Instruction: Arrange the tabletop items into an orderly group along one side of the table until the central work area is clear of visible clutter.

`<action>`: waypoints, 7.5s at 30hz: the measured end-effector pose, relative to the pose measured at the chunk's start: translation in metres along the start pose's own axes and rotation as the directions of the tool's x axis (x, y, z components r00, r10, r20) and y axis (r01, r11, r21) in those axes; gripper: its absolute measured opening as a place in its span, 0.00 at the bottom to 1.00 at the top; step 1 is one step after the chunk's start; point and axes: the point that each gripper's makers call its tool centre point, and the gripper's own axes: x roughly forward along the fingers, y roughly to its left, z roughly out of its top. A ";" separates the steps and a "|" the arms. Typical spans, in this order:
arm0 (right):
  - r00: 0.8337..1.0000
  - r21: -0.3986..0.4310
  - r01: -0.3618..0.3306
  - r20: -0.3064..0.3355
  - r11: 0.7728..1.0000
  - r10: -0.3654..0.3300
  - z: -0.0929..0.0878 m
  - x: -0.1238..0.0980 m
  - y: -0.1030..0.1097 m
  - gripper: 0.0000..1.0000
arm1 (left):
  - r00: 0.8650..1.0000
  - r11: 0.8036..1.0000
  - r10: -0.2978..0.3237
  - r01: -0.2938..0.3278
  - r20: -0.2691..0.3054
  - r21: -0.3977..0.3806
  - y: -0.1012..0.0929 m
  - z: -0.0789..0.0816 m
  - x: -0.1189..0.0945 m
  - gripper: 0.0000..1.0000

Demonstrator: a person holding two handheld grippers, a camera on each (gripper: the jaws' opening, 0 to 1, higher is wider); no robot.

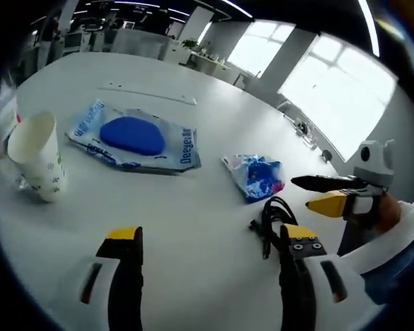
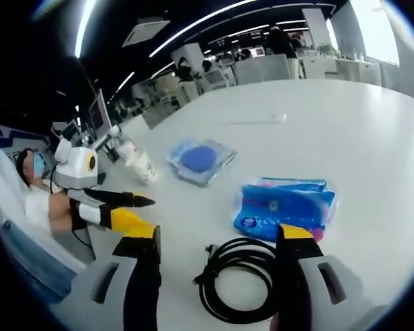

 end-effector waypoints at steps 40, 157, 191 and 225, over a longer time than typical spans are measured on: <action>0.997 0.247 -0.078 0.039 0.966 0.070 0.057 0.085 0.017 0.50 | 0.960 0.955 0.266 -0.250 -0.086 0.162 0.116 0.136 0.005 0.76; 0.985 0.186 0.112 -0.147 0.976 -0.085 0.003 0.076 0.004 0.00 | 0.861 0.841 0.378 -0.166 -0.340 0.515 0.086 0.064 -0.013 0.00; 0.961 0.137 0.141 -0.257 0.980 -0.103 -0.033 0.094 -0.007 0.00 | 0.824 0.797 0.453 -0.202 -0.342 0.570 0.109 0.029 0.009 0.00; 0.996 -0.282 0.026 -0.069 0.959 -0.048 0.018 0.072 0.028 0.00 | 0.824 0.790 0.488 -0.276 -0.288 0.547 0.116 0.025 0.013 0.00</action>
